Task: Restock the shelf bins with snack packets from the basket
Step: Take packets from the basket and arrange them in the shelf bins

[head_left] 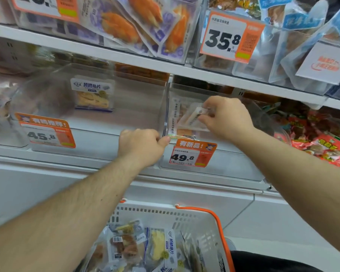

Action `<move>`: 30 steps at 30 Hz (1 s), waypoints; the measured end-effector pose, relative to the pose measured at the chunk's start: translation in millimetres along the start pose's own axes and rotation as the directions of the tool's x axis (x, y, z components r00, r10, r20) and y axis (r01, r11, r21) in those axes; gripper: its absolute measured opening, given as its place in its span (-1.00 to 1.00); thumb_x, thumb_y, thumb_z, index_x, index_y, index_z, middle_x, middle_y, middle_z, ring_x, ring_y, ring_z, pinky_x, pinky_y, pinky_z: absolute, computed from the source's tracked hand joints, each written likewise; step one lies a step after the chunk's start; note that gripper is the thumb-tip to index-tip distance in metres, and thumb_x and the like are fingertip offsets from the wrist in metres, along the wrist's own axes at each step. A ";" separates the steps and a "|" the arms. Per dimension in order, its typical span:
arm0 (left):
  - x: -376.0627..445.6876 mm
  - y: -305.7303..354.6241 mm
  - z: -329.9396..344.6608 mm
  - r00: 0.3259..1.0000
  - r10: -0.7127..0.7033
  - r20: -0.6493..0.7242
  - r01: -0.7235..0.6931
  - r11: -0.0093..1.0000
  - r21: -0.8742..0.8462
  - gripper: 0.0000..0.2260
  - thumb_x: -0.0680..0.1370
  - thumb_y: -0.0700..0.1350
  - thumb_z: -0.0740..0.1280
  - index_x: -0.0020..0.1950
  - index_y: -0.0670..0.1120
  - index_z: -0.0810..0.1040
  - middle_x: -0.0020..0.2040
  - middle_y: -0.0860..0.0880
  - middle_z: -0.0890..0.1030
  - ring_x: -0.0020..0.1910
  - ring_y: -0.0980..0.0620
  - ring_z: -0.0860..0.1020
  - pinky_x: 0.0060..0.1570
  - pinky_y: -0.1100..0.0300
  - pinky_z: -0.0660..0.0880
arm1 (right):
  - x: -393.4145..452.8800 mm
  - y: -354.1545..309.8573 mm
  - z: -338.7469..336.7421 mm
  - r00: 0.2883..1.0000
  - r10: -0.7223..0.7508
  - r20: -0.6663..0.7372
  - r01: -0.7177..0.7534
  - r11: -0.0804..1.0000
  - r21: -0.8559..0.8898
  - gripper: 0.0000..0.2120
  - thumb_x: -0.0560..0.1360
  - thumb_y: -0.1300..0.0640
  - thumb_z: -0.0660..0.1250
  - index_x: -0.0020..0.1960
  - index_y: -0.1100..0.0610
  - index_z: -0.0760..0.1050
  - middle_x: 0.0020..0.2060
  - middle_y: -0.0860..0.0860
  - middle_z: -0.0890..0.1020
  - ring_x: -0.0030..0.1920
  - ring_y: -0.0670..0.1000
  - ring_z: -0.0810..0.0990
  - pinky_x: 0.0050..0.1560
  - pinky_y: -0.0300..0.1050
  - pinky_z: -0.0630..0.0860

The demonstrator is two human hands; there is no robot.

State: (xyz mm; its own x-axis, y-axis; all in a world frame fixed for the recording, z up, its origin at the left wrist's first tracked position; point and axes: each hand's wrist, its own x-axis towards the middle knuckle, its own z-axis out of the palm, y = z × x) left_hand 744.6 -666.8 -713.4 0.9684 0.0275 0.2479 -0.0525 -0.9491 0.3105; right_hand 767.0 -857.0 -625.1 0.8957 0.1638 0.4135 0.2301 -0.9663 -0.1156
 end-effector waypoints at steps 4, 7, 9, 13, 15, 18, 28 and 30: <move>2.3 -2.1 3.2 1.000 -0.018 -0.012 0.018 1.000 -0.026 -0.54 0.61 0.27 0.11 -0.16 -0.01 0.61 -0.26 0.03 0.57 -0.11 -0.07 0.50 0.12 0.06 0.28 | 42.3 4.6 36.0 0.960 0.071 0.270 -0.067 0.997 -0.026 -0.85 0.49 0.05 0.45 0.00 0.08 0.57 -0.10 0.03 0.65 -0.12 0.07 0.60 -0.09 -0.02 0.59; 3.0 -2.5 6.4 0.999 -0.018 -0.028 0.018 1.000 -0.026 -0.54 0.61 0.27 0.10 -0.18 -0.01 0.61 -0.31 0.04 0.55 -0.18 -0.04 0.44 0.15 0.05 0.27 | 66.7 2.1 59.2 0.905 0.084 0.417 -0.062 0.996 -0.066 -0.84 0.50 0.08 0.44 0.03 0.12 0.56 -0.11 0.06 0.65 -0.14 0.05 0.62 -0.15 -0.08 0.59; 3.6 -2.3 7.4 0.999 -0.024 -0.033 0.023 0.999 -0.022 -0.55 0.61 0.27 0.11 -0.18 0.00 0.60 -0.33 0.05 0.51 -0.19 -0.04 0.42 0.15 0.06 0.27 | 78.2 -1.0 71.3 0.872 0.099 0.480 -0.076 0.995 -0.066 -0.81 0.52 0.10 0.42 0.09 0.14 0.55 -0.12 0.05 0.64 -0.15 0.04 0.64 -0.21 -0.13 0.56; 3.3 -2.0 7.0 0.999 -0.022 -0.026 0.022 1.000 -0.007 -0.56 0.62 0.28 0.10 -0.12 0.03 0.63 -0.38 0.08 0.44 -0.21 -0.02 0.41 0.09 0.07 0.25 | 95.4 -6.7 88.5 0.829 0.132 0.543 -0.093 0.991 -0.099 -0.76 0.54 0.12 0.41 0.16 0.17 0.52 -0.15 0.04 0.59 -0.19 0.02 0.59 -0.22 -0.19 0.51; 2.8 -2.0 6.6 1.000 -0.025 -0.018 0.025 1.000 -0.010 -0.55 0.62 0.28 0.09 -0.09 0.04 0.65 -0.40 0.10 0.43 -0.22 -0.01 0.41 0.06 0.08 0.23 | 102.1 -8.2 95.7 0.816 0.146 0.559 -0.095 0.988 -0.119 -0.76 0.55 0.12 0.39 0.18 0.17 0.51 -0.13 0.05 0.58 -0.14 0.04 0.59 -0.13 -0.15 0.53; 2.0 -1.4 5.9 0.999 -0.025 -0.021 0.025 1.000 -0.008 -0.55 0.61 0.28 0.08 -0.07 0.05 0.66 -0.38 0.09 0.45 -0.22 0.00 0.41 0.06 0.08 0.24 | 108.4 -8.5 106.9 0.825 0.142 0.547 -0.074 0.987 -0.146 -0.78 0.56 0.13 0.38 0.17 0.18 0.53 -0.09 0.06 0.60 -0.09 0.07 0.59 -0.06 -0.12 0.55; 2.3 -2.5 7.4 1.000 -0.011 -0.025 0.011 1.000 0.021 -0.55 0.61 0.29 0.05 -0.07 0.06 0.63 -0.19 0.04 0.64 -0.16 0.00 0.46 0.05 0.08 0.24 | 108.0 -5.5 120.5 0.757 0.127 0.641 0.024 0.975 -0.221 -0.34 0.36 -0.07 0.57 0.33 0.15 0.43 0.05 0.08 0.59 0.00 0.11 0.63 0.02 -0.07 0.61; 2.0 -2.8 7.9 1.000 -0.007 -0.029 0.008 1.000 0.020 -0.55 0.61 0.29 0.05 -0.07 0.06 0.63 -0.19 0.05 0.64 -0.13 0.00 0.50 0.06 0.08 0.25 | 109.4 -4.0 119.4 0.762 0.118 0.637 0.049 0.970 -0.238 -0.29 0.33 -0.13 0.58 0.33 0.15 0.41 0.07 0.07 0.58 0.00 0.10 0.61 -0.06 -0.10 0.55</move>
State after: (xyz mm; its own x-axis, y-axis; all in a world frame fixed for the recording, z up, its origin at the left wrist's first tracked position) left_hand 748.6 -666.6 -721.0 0.9612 0.0435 0.2723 -0.0402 -0.9548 0.2944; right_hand 909.5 -811.5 -687.3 0.9519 0.1378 -0.2736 0.1767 -0.9765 0.1230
